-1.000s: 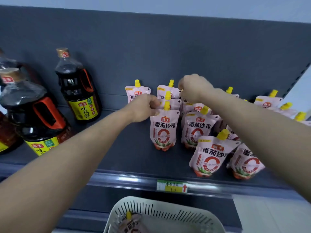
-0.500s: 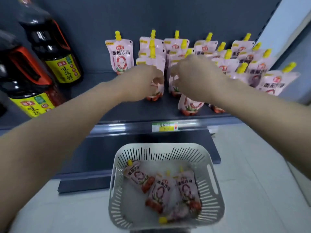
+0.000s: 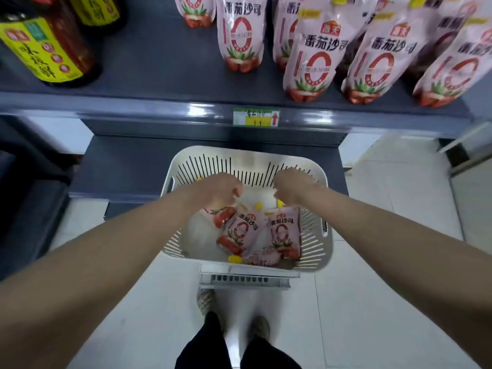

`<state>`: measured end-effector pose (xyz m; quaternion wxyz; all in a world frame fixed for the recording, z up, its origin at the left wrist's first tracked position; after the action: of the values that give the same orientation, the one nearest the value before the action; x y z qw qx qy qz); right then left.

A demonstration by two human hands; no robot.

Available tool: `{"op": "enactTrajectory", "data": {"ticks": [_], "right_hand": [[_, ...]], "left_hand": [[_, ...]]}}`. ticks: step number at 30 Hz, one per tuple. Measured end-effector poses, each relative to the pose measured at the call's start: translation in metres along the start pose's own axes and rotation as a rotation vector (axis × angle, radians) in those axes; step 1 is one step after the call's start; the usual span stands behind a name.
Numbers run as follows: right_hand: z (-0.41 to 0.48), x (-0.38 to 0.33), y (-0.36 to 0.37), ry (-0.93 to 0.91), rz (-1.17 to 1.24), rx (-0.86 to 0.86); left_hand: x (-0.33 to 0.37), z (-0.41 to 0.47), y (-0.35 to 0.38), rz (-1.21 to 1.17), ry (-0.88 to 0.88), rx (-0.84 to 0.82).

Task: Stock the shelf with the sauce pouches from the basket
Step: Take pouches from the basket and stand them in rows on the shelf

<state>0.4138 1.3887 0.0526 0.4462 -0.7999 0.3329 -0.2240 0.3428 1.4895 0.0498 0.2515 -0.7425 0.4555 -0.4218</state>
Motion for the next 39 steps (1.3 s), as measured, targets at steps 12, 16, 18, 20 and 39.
{"op": "enactTrajectory", "data": {"ticks": [12,16,18,20,39], "right_hand": [[-0.012,-0.045,0.148,-0.281,0.018,-0.585],[-0.02,-0.067,0.156,-0.371,0.1,-0.624],[-0.019,-0.074,0.153,-0.409,0.115,-0.58],[-0.015,-0.074,0.15,-0.418,0.161,-0.537],[0.052,0.012,0.08,0.137,0.934,-0.097]], "left_hand": [[-0.053,0.033,0.126,-0.255,-0.265,-0.157],[-0.077,0.042,0.119,-0.228,-0.332,-0.07],[-0.083,0.046,0.113,-0.21,-0.357,-0.015],[-0.092,0.05,0.109,-0.237,-0.394,0.046],[-0.179,0.081,0.131,-1.506,-0.844,0.512]]}}
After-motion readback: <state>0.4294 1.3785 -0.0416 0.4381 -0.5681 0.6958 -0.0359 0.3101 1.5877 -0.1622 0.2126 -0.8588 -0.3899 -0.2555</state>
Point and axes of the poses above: each hand's wrist, its own z-axis towards the middle knuckle, its own y-axis out of the palm, x = y × z, the point moved 10 cm from there along z, towards the middle knuckle, and after that the axes turned 3 degrees about -z, right-handed, at the moved point
